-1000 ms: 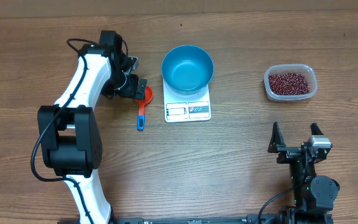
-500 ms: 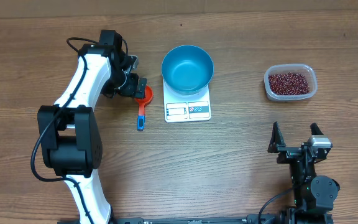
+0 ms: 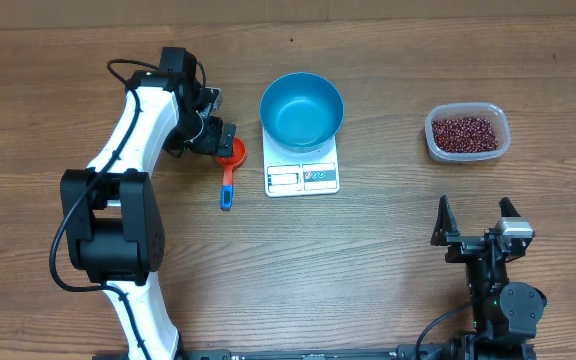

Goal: Scoop item into bowl and weigh 150g on scale
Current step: 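Lower the left gripper and grasp the red scoop's cup rim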

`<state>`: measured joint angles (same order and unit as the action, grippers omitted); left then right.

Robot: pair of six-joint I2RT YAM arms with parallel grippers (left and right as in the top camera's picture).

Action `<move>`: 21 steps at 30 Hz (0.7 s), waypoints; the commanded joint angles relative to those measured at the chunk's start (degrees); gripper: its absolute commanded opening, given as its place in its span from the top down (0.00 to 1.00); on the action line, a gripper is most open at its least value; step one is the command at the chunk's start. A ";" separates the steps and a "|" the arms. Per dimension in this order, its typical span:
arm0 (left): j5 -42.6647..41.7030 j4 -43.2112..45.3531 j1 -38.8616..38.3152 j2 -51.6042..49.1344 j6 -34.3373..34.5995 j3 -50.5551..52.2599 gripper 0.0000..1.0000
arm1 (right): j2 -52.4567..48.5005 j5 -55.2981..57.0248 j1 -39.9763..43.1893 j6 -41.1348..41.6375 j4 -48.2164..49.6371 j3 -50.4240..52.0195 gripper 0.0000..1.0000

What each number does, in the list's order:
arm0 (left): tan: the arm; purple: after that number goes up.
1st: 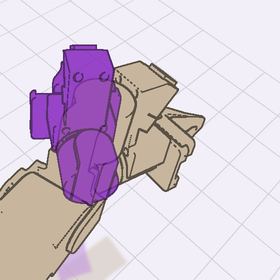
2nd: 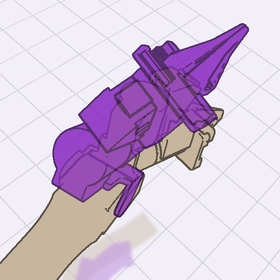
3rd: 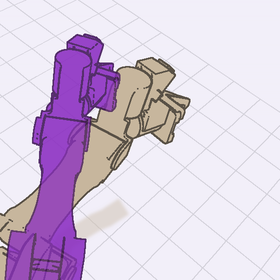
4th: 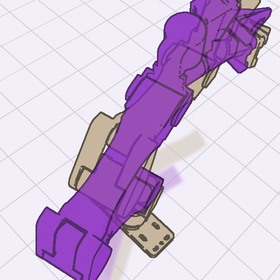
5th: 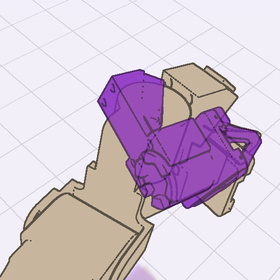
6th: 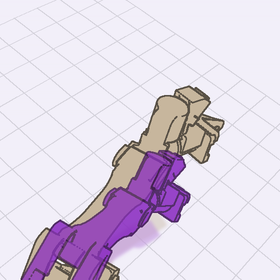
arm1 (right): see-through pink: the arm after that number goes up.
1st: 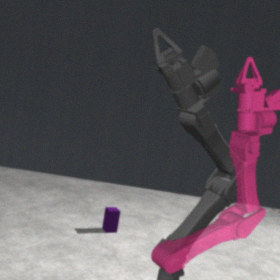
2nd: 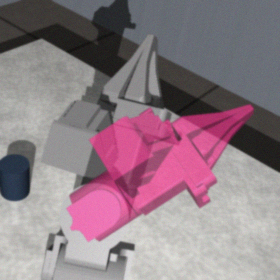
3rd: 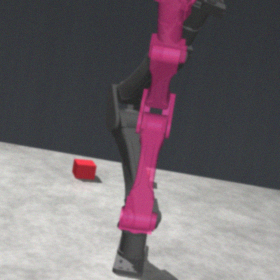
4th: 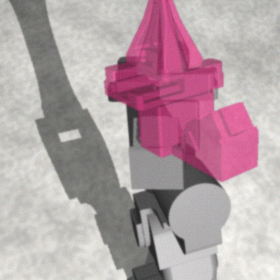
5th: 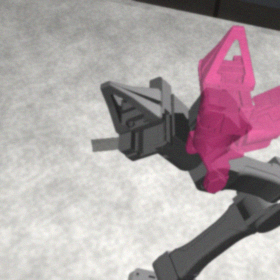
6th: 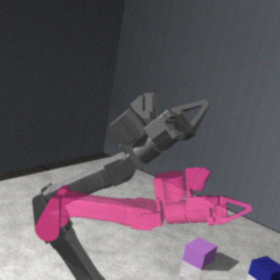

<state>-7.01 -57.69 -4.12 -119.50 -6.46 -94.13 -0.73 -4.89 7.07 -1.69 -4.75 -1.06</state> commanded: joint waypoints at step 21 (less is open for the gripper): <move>1.22 6.29 0.09 -1.16 0.20 5.88 0.01 | 0.57 0.50 -0.26 0.11 0.24 0.59 0.00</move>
<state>-6.00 -51.77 -4.12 -119.87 -6.42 -88.68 -0.73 -4.91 7.07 -1.72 -4.71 -1.06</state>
